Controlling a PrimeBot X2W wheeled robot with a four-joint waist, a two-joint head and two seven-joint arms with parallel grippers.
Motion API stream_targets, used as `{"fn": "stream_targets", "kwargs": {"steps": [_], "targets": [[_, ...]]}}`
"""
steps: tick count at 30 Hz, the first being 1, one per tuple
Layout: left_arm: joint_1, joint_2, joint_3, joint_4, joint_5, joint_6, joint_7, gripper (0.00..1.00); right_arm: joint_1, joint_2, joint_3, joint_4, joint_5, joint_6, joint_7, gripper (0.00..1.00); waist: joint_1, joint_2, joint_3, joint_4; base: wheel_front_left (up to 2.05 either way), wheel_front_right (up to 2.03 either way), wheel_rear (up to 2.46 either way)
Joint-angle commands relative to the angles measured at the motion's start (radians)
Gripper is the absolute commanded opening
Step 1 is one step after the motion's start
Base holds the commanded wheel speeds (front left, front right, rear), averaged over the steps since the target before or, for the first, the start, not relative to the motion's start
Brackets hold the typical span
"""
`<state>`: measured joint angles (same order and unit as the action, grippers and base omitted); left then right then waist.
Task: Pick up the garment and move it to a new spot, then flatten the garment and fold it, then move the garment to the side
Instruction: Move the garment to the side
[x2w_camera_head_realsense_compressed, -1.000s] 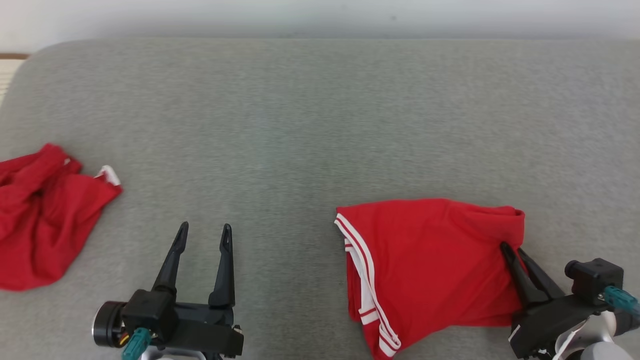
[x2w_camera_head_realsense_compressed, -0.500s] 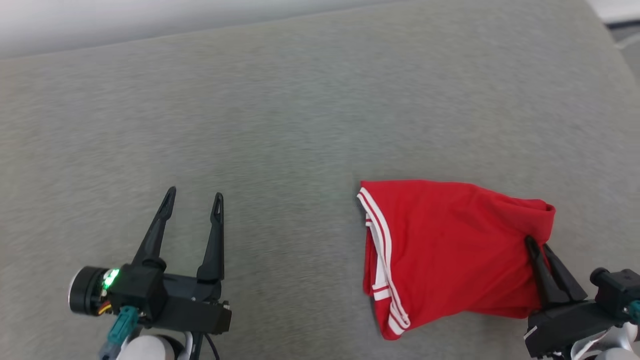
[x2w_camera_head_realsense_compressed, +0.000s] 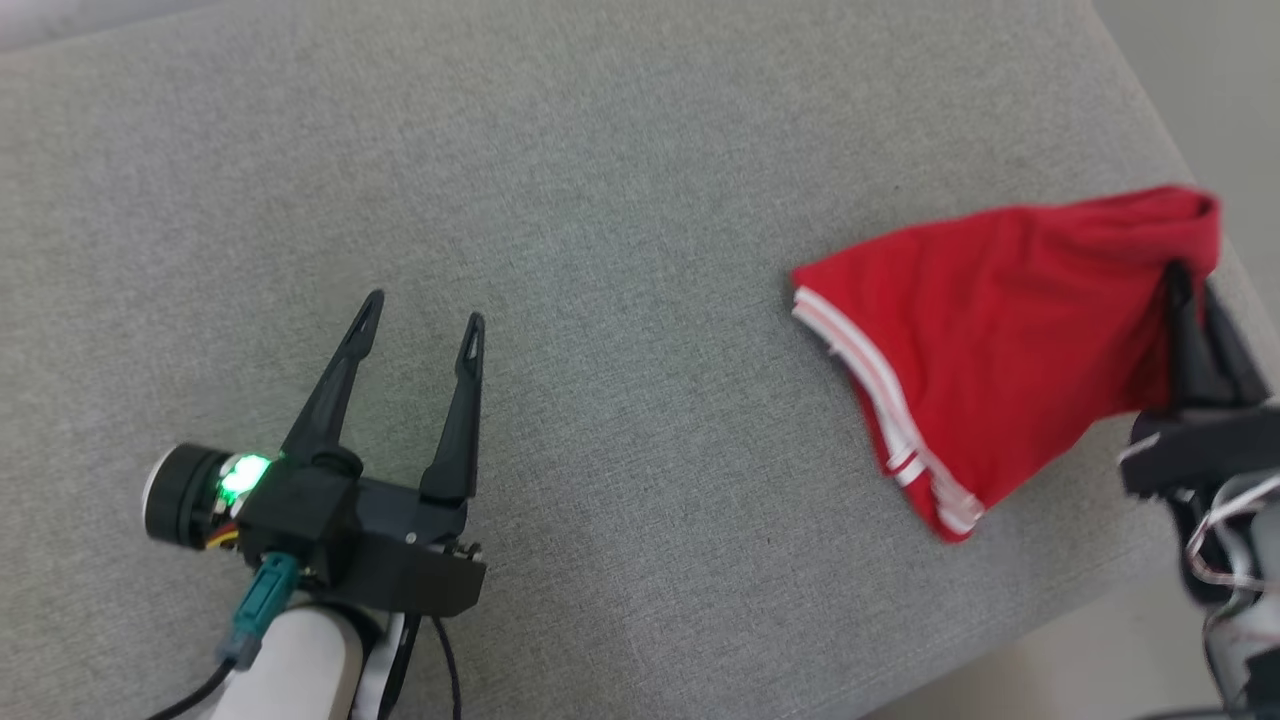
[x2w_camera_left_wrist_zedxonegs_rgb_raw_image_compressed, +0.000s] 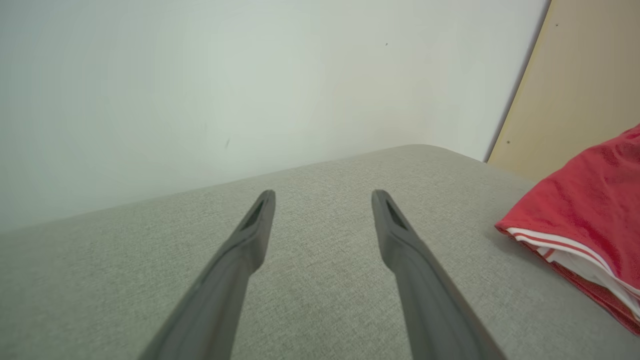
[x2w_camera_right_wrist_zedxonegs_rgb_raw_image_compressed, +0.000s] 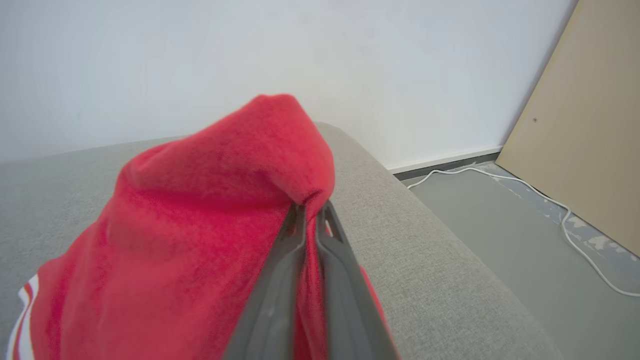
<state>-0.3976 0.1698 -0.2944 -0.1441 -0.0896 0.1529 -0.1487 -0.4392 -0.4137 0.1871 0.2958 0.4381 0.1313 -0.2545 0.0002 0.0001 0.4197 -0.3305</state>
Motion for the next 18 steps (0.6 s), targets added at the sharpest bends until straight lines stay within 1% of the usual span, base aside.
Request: {"fn": "stream_targets", "kwargs": {"steps": [1,4,5,8,10,14,15,16,18], "targets": [[-0.027,0.006,-0.008,-0.007,0.007,-0.010,0.004,1.00,-0.052,-0.017,-0.003,0.049,0.022,-0.001,-0.009,0.00,-0.0002,-0.0001,0.034,-0.006,0.00,0.00,0.00],[-0.050,0.002,-0.024,-0.010,0.015,-0.016,0.008,1.00,-0.130,-0.046,-0.023,0.134,0.047,-0.001,-0.012,0.00,-0.0002,-0.0001,0.049,0.012,0.00,0.00,0.00],[-0.050,0.002,-0.024,-0.010,0.015,-0.016,0.008,1.00,-0.130,-0.046,-0.023,0.134,0.047,-0.001,-0.012,0.00,-0.0002,-0.0001,0.049,0.012,0.00,0.00,0.00],[-0.068,-0.001,-0.036,-0.015,0.019,-0.019,0.009,1.00,-0.187,-0.066,-0.074,0.193,0.068,-0.001,-0.012,0.00,-0.0002,-0.0001,0.063,0.032,0.00,0.00,0.00],[-0.074,0.001,-0.041,-0.018,0.022,-0.021,0.010,1.00,-0.212,-0.072,-0.106,0.226,0.079,-0.001,-0.012,0.00,-0.0002,-0.0001,0.071,0.042,0.00,0.00,0.00],[-0.080,0.004,-0.050,-0.023,0.028,-0.021,0.014,1.00,-0.258,-0.074,-0.118,0.336,0.108,-0.001,-0.012,0.00,-0.0002,-0.0001,0.081,0.055,0.00,0.00,0.00],[-0.082,0.003,-0.053,-0.023,0.029,-0.021,0.015,1.00,-0.266,-0.072,-0.114,0.380,0.119,-0.001,-0.012,0.18,-0.0002,-0.0001,0.083,0.058,0.00,0.00,0.00],[-0.085,0.002,-0.056,-0.022,0.030,-0.021,0.017,1.00,-0.276,-0.076,-0.113,0.411,0.122,-0.001,-0.012,1.00,-0.0002,-0.0001,0.084,0.061,0.00,0.00,0.00],[-0.090,0.001,-0.061,-0.022,0.033,-0.022,0.020,1.00,-0.301,-0.087,-0.130,0.465,0.132,-0.001,-0.012,1.00,-0.0002,-0.0001,0.086,0.065,0.00,0.00,0.00]]}}
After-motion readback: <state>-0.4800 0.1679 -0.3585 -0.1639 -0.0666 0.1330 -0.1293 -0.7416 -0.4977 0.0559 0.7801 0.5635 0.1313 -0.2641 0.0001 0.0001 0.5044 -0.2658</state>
